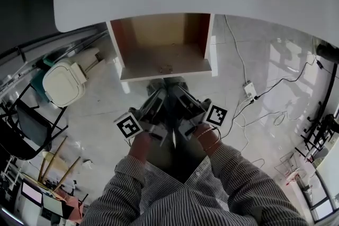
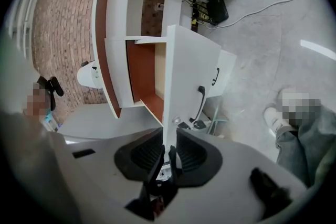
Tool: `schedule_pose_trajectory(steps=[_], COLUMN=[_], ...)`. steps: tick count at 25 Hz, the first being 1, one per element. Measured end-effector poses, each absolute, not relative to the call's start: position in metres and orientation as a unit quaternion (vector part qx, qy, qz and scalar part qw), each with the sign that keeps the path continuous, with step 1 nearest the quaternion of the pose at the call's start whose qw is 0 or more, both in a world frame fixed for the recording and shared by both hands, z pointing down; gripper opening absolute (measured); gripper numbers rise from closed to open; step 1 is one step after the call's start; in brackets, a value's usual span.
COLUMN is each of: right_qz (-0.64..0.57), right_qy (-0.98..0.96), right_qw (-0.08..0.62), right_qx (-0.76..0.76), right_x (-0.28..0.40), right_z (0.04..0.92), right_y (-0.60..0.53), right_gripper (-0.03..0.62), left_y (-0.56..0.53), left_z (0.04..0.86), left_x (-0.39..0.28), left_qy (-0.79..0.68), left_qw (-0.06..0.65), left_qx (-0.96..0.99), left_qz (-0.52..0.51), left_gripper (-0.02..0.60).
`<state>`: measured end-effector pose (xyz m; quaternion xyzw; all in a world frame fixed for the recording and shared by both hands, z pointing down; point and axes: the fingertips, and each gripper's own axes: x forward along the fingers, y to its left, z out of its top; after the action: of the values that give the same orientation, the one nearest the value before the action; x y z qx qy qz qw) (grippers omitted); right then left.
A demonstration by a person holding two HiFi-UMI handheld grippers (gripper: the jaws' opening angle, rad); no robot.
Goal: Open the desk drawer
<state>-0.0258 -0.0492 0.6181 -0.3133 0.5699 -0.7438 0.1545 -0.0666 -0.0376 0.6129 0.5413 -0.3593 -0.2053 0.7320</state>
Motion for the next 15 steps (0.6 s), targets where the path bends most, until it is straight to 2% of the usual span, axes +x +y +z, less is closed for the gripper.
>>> schedule_pose_trajectory(steps=[6, 10, 15], right_qz=[-0.72, -0.704, -0.683], right_qy=[0.598, 0.62, 0.645], right_qw=[0.163, 0.185, 0.204], right_qx=[-0.313, -0.295, -0.277], right_x=[-0.022, -0.014, -0.004], right_z=[0.572, 0.54, 0.501], right_y=[-0.062, -0.075, -0.089], right_gripper=[0.04, 0.029, 0.02], left_y=[-0.048, -0.059, -0.079], left_z=[0.568, 0.537, 0.498], left_x=[-0.062, -0.056, -0.056], left_qy=[-0.355, -0.35, -0.344], left_qw=[0.714, 0.682, 0.646], left_qx=[0.565, 0.616, 0.651], left_qz=[-0.211, -0.183, -0.2], left_gripper=[0.04, 0.04, 0.037])
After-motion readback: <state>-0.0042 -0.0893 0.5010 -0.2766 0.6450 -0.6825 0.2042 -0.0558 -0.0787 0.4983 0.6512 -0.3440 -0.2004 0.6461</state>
